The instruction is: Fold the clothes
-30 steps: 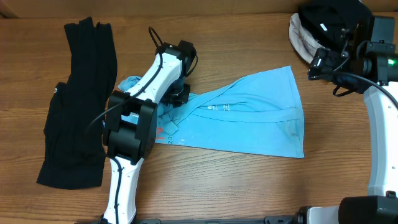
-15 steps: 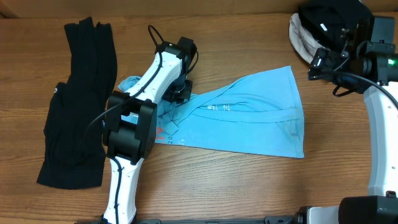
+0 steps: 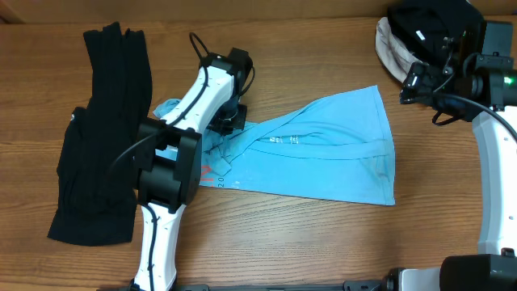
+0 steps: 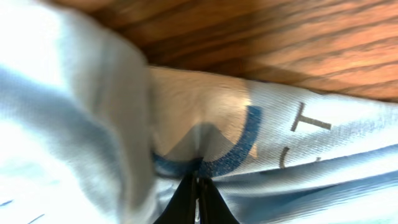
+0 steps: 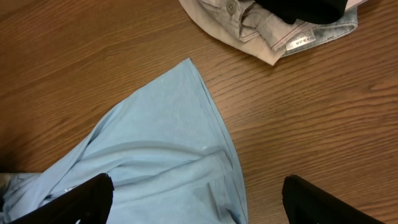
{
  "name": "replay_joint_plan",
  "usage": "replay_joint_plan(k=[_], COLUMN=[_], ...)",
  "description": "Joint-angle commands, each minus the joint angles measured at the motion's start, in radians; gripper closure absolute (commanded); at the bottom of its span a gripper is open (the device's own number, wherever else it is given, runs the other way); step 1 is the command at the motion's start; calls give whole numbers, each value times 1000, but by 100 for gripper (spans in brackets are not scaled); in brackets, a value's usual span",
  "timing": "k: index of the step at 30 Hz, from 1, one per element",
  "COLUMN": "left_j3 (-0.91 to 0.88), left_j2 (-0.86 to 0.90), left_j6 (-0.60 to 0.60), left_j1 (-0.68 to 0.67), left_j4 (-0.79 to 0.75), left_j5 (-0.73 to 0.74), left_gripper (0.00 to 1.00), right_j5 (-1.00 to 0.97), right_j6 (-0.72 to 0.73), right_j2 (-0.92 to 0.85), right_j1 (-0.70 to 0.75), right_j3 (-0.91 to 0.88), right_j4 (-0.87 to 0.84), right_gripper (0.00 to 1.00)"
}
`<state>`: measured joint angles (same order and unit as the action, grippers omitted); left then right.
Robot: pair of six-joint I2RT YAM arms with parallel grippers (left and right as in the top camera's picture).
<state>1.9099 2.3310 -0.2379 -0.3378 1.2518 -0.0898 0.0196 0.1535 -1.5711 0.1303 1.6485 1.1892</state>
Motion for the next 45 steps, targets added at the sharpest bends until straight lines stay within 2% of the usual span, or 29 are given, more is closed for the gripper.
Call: replay_joint_plan(k=[1, 6, 9, 12, 21, 28, 30, 34, 38, 41, 45], left_j3=[75, 227, 385, 451, 587, 627, 627, 627, 627, 627, 627], left_j2=[-10, -11, -11, -11, -11, -11, -11, -11, -11, -11, -11], left_j6=[-9, 2, 25, 29, 14, -88, -128, -210, -212, -211, -176], left_j1=[42, 76, 75, 67, 84, 146, 172, 225, 269, 284, 286], left_j4=[41, 131, 203, 231, 251, 220, 209, 172, 100, 54, -19], left_j5=[-11, -9, -8, -6, -6, -4, 10, 33, 98, 98, 71], left_gripper=[96, 96, 96, 96, 96, 96, 96, 96, 96, 96, 96], right_j5=[1, 3, 38, 48, 79, 79, 79, 65, 17, -24, -75], right_j6=[-5, -4, -4, -4, -59, -85, -109, -136, -135, -128, -124], right_j2=[3, 3, -5, -25, -239, -430, -480, -554, -606, -636, -673], right_j1=[2, 2, 2, 0, -22, -48, -59, -87, -112, -121, -122], right_j3=[6, 6, 6, -7, -11, -11, -11, -11, -11, -11, -11], right_j4=[-7, -16, -36, -75, -260, -418, -461, -520, -563, -589, -611], right_gripper=[11, 13, 15, 16, 21, 21, 27, 28, 31, 42, 41])
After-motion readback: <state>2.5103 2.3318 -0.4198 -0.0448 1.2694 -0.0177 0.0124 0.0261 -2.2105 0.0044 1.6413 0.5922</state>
